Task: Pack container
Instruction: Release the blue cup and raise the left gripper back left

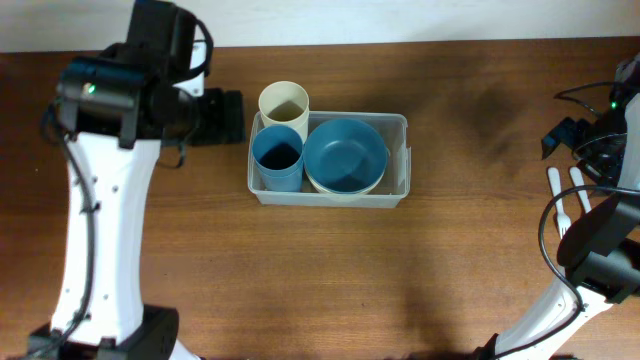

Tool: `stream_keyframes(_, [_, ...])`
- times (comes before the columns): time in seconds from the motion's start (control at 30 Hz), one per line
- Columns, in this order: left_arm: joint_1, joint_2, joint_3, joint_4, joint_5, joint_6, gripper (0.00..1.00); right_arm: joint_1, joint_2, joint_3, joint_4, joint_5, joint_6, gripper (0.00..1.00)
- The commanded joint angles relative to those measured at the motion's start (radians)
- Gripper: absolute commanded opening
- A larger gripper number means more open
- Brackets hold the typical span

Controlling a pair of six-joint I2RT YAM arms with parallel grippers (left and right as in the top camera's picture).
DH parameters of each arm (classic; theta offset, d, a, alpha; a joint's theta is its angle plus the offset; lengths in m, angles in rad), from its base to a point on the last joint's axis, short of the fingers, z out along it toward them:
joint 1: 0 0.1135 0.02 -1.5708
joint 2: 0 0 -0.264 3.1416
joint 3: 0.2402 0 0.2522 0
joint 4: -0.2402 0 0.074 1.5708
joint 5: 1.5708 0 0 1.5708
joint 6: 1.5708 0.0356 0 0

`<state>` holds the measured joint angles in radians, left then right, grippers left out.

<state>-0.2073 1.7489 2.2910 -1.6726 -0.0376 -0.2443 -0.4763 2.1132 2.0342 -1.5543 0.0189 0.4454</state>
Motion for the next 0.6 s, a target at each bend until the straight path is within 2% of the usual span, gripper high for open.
stream_keyframes(0.0, [0.004,-0.098,0.024,-0.015,-0.092,0.007,1.0,-0.002,-0.013,-0.003,0.0,0.013,0.009,0.99])
stream_keyframes(0.3, [0.023,-0.252,0.024,-0.015,-0.091,0.006,1.0,-0.002,-0.013,-0.003,0.0,0.013,0.009,0.99])
stream_keyframes(0.5, [0.023,-0.274,0.019,-0.015,-0.108,0.006,1.0,-0.002,-0.012,-0.003,0.0,0.013,0.008,0.99])
stream_keyframes(0.57, [0.028,-0.272,-0.002,-0.015,-0.157,-0.042,1.0,-0.002,-0.013,-0.002,0.0,0.013,0.009,0.99])
